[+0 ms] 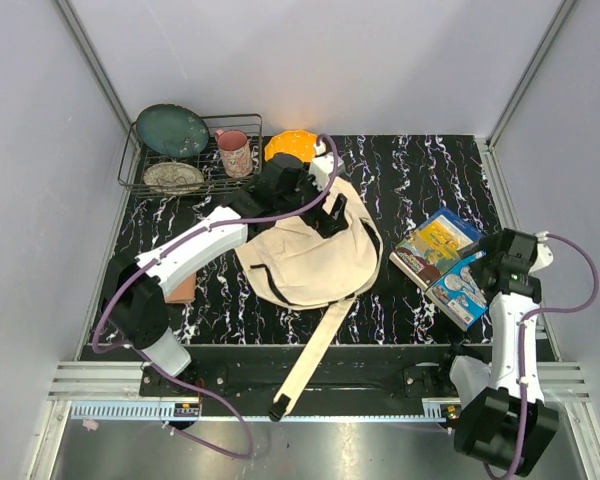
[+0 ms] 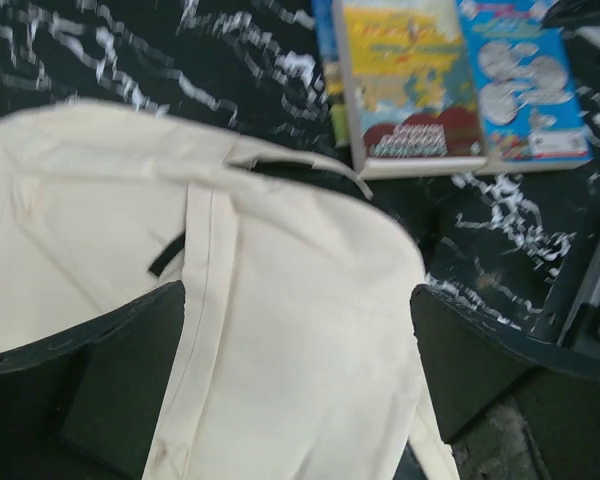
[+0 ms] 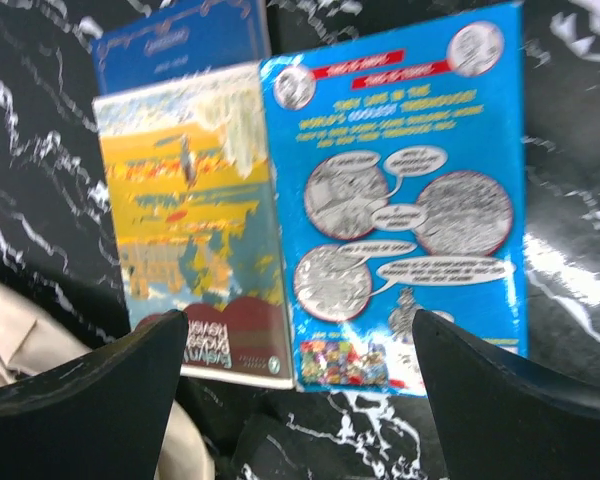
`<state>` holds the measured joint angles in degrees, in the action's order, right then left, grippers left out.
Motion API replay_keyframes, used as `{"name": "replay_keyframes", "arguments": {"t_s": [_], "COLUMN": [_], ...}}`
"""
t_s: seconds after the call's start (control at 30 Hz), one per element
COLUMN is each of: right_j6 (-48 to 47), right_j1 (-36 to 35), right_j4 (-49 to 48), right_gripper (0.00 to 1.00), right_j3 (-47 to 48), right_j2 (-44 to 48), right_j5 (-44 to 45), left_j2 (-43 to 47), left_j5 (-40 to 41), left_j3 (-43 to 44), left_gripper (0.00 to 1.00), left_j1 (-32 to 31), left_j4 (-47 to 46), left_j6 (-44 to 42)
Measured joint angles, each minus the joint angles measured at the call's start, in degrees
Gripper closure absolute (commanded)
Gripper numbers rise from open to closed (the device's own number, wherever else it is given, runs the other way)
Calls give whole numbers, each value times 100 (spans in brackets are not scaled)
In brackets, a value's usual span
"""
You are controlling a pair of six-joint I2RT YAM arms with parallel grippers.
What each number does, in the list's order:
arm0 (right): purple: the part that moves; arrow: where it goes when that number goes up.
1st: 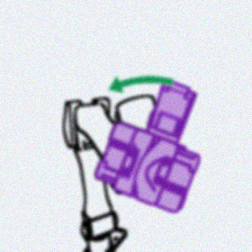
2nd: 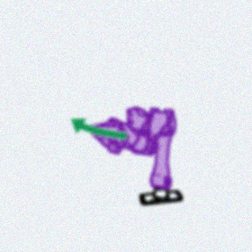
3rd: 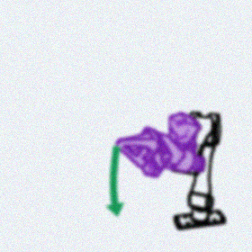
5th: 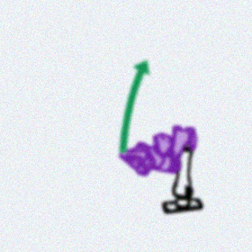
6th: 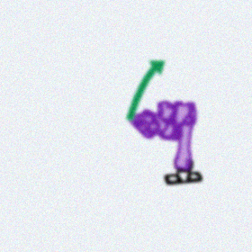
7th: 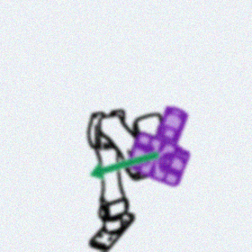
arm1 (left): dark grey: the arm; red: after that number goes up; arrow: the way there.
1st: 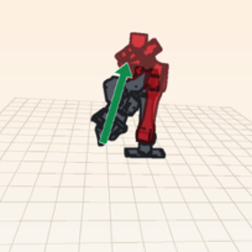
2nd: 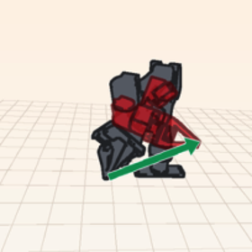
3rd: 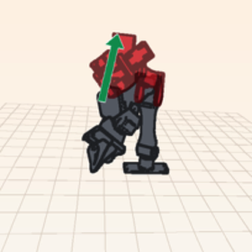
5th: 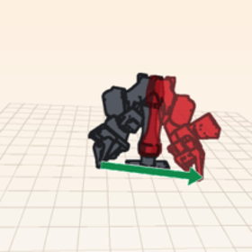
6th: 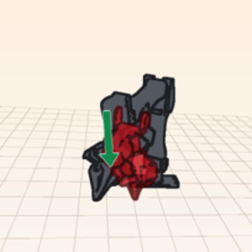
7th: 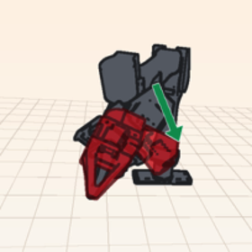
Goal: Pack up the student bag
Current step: Adjust the student bag at the center of the board, then pick up the book from the center of the board.
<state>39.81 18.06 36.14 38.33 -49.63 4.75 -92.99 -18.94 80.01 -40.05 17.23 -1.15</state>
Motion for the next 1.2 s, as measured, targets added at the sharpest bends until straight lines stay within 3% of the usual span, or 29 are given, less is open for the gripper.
{"name": "replay_keyframes", "arguments": {"t_s": [0.1, 0.2, 0.4, 0.5, 0.73, 0.93, 1.07, 1.2], "right_j6": [-164, -170, 111, 219, 444, 345, 17, -354], "right_j1": [474, 859, 1427, 1652, 1814, 1875, 1886, 1945], "right_j4": [31, 142, 326, 249, -354, -1086, -1550, -2041], "right_gripper": [0, 1, 0, 0, 0, 0, 1, 9], "right_j3": [70, 85, 87, 17, -691, -826, -627, -262], "right_j2": [-55, -79, -319, -540, -1255, -1602, -2063, -2756], "right_j5": [24, 92, 376, 468, 459, 90, -466, -1263], "left_j2": [11, -348, -2304, -3084, -4277, -4586, -4627, -4712], "left_j5": [-247, -636, -1617, -1880, -2312, -2332, -2249, -2059], "left_j3": [46, 706, 3001, 3517, 3624, 3624, 3648, 3755], "left_gripper": [1, 1, 1, 1, 1, 1, 1, 1], "left_j1": [-94, -297, -852, -1128, -1526, -1530, -1517, -1510], "left_j4": [-348, -542, -903, -896, -977, -1379, -1711, -1904], "left_j6": [219, 323, 431, 428, 623, 831, 894, 866]}}
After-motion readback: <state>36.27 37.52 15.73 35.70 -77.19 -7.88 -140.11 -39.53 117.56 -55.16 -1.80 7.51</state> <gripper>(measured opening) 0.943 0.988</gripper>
